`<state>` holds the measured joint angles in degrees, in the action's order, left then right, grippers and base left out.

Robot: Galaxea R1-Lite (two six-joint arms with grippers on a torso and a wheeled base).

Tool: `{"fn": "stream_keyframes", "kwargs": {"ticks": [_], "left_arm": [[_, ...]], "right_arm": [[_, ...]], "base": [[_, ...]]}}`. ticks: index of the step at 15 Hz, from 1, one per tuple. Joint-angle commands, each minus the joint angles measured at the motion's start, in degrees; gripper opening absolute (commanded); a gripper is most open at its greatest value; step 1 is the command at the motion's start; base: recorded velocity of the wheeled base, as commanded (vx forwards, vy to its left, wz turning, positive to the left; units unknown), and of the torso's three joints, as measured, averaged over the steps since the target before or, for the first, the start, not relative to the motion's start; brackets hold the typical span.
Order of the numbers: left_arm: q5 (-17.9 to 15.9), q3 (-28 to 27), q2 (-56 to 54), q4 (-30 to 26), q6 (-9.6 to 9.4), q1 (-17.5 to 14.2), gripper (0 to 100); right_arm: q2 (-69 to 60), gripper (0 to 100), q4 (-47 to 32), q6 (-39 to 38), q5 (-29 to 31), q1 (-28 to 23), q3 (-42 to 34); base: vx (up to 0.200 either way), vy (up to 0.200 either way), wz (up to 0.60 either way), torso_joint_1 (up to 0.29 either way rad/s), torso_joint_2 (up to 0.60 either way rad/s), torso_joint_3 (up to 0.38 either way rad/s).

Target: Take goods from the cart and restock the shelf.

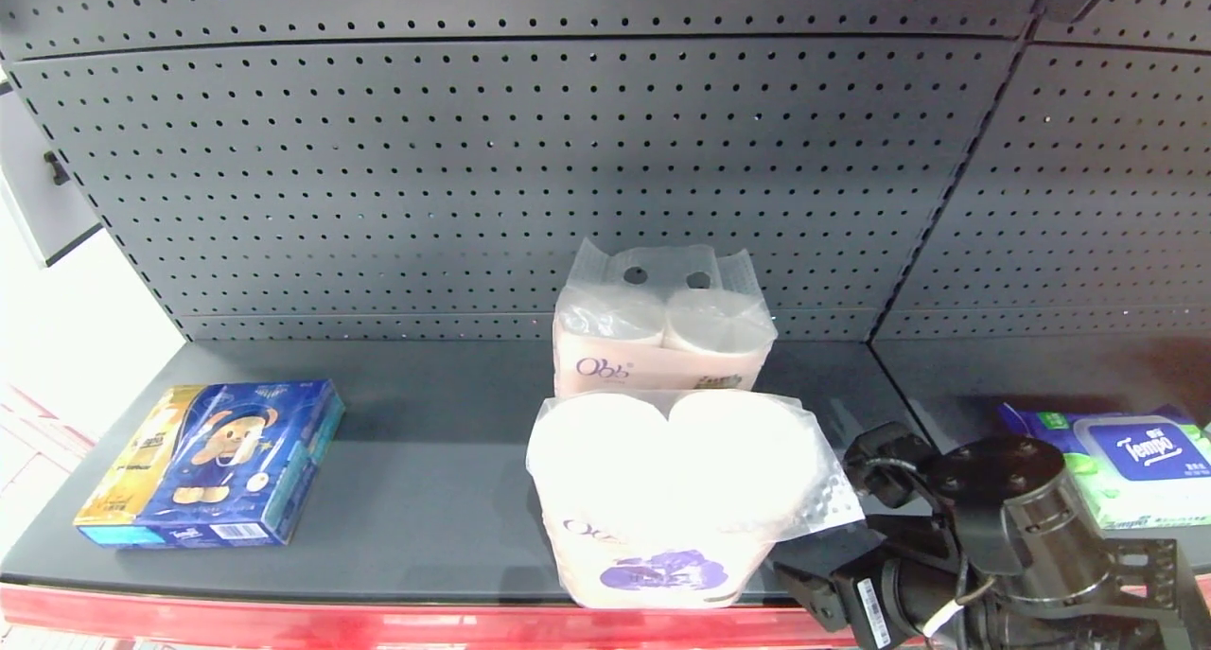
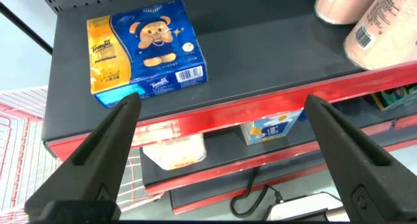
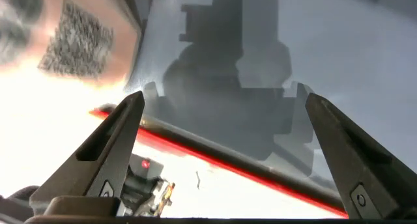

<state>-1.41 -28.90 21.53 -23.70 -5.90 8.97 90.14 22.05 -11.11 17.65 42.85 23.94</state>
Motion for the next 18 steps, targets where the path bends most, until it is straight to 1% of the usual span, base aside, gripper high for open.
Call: {"fn": "stream_keyframes", "kwargs": {"ticks": [1,8,11,17,18], "left_arm": [[0.01,-0.01,0.09,-0.03,0.01,-0.01,100],[0.54,-0.19,0.09,0.06,0.01,-0.01,100],[0.62,-0.10,0.27,1.20,0.01,-0.01,100],[0.71,-0.10,0.27,1.55,0.01,-0.01,100],[0.97,-0.10,0.27,1.55,0.01,-0.01,100]], "right_arm": [[-0.31,100,0.01,0.03,0.01,0.30,-0.04],[1.01,100,0.01,0.21,-0.07,0.30,0.84],[1.09,100,0.01,0.21,-0.07,1.80,1.02],[2.41,100,0.01,0.21,-0.07,1.97,2.25],[2.76,100,0.01,0.03,-0.07,2.68,2.78]], "base": [[0.000,0.000,0.00,0.000,0.00,0.000],[0.000,0.000,0.00,0.000,0.00,0.000],[0.000,0.000,0.00,0.000,0.00,0.000],[0.000,0.000,0.00,0.000,0.00,0.000],[0.000,0.000,0.00,0.000,0.00,0.000]]}}
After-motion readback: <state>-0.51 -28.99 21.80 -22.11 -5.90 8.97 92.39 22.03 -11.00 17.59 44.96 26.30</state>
